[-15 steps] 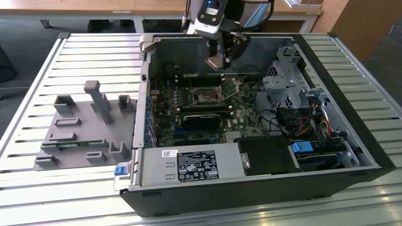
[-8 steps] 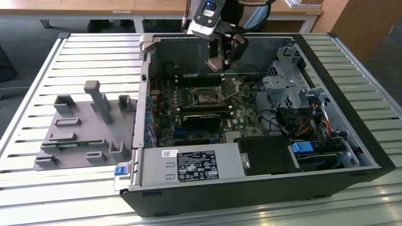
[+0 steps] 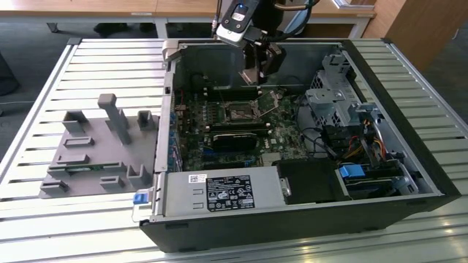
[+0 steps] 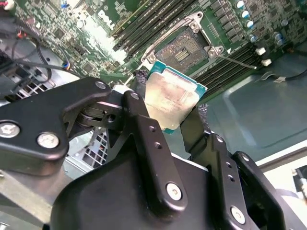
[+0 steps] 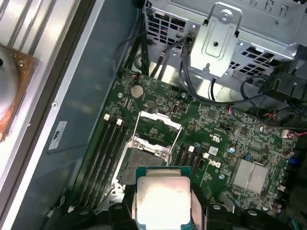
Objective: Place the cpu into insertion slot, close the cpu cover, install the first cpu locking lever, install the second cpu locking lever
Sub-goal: 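Place the cpu into insertion slot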
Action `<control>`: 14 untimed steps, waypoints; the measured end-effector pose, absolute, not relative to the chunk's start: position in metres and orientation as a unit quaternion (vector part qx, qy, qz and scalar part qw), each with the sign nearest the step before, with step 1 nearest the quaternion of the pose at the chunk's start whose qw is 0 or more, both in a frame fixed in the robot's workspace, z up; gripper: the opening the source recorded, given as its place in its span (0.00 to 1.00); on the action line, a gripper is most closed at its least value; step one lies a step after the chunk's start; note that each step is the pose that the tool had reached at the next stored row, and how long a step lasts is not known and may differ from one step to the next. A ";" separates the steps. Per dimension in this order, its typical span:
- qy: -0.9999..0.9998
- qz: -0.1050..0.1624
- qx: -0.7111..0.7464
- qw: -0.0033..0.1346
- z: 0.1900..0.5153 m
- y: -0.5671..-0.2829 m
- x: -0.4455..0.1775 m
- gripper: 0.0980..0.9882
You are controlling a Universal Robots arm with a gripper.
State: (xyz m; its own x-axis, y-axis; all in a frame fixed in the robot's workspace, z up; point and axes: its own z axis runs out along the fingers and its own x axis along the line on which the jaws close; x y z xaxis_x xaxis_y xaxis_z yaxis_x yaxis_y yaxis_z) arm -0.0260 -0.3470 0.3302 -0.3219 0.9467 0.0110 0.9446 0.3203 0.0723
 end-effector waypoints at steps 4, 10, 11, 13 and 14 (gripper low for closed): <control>0.798 0.032 0.601 0.017 0.328 -0.347 -0.026 0.49; 0.771 0.031 0.636 0.019 0.326 -0.347 -0.026 0.49; 0.766 0.031 0.642 0.019 0.325 -0.347 -0.026 0.49; 0.756 0.031 0.654 0.020 0.324 -0.347 -0.026 0.49; 0.751 0.031 0.659 0.020 0.324 -0.347 -0.026 0.49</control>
